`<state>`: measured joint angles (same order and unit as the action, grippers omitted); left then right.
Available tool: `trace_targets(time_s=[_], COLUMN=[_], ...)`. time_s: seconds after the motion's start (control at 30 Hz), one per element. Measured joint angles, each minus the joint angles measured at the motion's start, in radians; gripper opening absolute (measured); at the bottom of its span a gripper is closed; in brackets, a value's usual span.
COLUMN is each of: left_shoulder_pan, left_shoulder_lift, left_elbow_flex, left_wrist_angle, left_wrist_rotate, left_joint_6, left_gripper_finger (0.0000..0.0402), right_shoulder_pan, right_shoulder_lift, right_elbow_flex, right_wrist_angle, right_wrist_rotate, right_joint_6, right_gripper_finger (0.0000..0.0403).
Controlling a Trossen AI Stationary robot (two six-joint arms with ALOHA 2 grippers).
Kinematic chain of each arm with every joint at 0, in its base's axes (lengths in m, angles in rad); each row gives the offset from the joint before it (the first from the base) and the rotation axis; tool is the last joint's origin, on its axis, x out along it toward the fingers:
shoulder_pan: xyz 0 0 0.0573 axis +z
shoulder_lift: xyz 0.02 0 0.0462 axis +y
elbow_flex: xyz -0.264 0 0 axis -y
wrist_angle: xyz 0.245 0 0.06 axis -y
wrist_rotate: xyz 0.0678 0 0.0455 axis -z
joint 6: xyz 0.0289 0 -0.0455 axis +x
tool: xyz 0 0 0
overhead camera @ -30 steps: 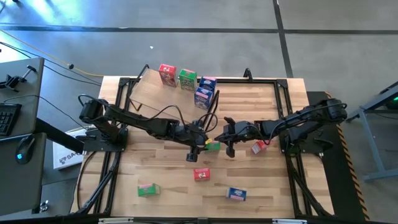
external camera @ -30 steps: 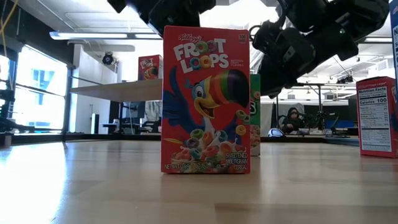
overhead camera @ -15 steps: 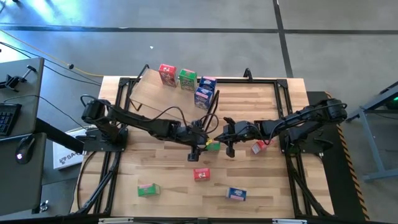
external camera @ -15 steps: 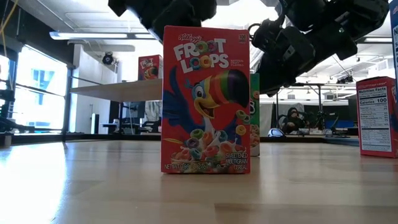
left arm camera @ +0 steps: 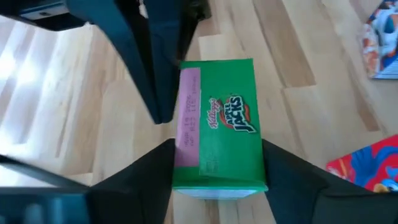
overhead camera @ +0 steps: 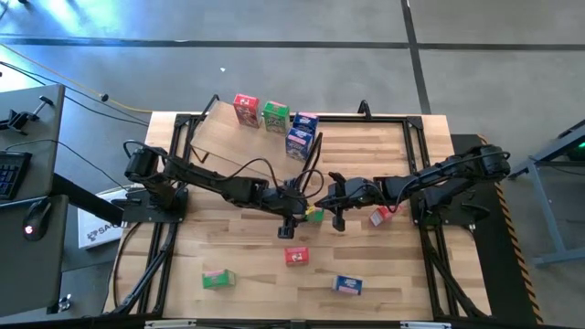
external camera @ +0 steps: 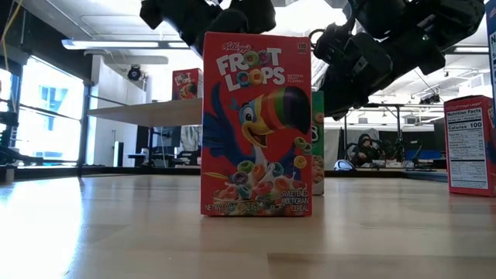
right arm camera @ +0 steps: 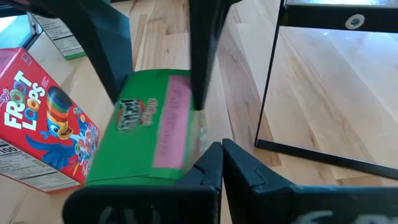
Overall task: Stack cereal on shelf
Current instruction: Put the right green cereal box on the shelf aligned with the other green cereal box
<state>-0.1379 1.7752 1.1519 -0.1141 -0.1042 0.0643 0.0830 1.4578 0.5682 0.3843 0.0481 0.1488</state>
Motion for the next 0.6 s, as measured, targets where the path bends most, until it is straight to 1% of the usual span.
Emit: trace_targets(time_s=[0.13, 0.2, 0.3, 0.4, 0.6], left_shoulder_pan=[0.001, 0.001, 0.001, 0.001, 0.001], left_shoulder_lift=[-0.003, -0.017, -0.053, -0.104, -0.272], left_elbow_flex=[0.0, 0.0, 0.0, 0.0, 0.0], left_wrist_angle=[-0.001, -0.012, -0.027, -0.08, -0.262], left_wrist_rotate=[0.012, 0.017, 0.017, 0.022, 0.066], left_joint_6=[0.026, 0.04, 0.064, 0.078, 0.103], left_gripper_finger=[0.0166, 0.0155, 0.015, 0.015, 0.015], right_shoulder_pan=[0.002, 0.003, 0.003, 0.003, 0.003], right_shoulder_lift=[0.0, 0.0, 0.0, 0.0, 0.0], right_elbow_flex=[0.0, 0.0, 0.0, 0.0, 0.0], right_wrist_angle=[0.0, 0.0, 0.0, 0.001, 0.001], right_wrist_rotate=[0.0, -0.009, -0.033, -0.046, -0.057], right_joint_6=[0.001, 0.003, 0.006, 0.007, 0.007], right_gripper_finger=[0.0, 0.0, 0.0, 0.0, 0.0])
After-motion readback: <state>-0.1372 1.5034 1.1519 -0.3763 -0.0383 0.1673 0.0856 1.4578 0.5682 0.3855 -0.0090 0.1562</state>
